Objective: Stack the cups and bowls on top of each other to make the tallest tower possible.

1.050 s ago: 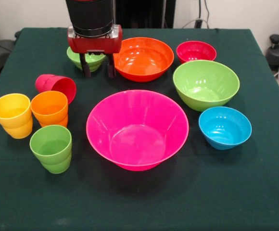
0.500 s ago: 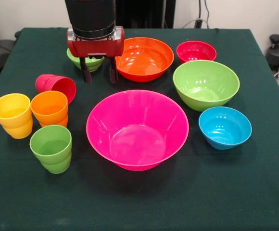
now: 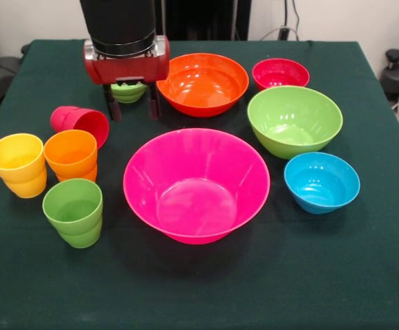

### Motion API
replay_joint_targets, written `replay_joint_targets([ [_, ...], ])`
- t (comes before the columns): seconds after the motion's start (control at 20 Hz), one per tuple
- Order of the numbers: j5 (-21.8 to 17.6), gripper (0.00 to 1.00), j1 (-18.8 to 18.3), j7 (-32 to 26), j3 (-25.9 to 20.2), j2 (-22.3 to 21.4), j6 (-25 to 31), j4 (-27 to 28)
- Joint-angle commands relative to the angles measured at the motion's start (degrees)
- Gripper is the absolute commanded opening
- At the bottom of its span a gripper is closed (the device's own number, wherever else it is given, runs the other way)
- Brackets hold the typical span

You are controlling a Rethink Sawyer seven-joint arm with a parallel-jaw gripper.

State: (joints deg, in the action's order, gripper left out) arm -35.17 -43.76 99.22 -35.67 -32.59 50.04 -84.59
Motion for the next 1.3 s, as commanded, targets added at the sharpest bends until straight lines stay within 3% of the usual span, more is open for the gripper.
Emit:
replay_joint_targets([
  [0.05,-2.75,1.00,-0.13,-19.58,-1.92,1.77,7.22,4.24],
  [0.6,-3.07,1.00,-1.38,-19.71,-2.33,1.02,4.71,2.43],
  [1.3,-3.99,1.00,-1.76,-23.03,-3.26,2.94,6.52,5.02],
])
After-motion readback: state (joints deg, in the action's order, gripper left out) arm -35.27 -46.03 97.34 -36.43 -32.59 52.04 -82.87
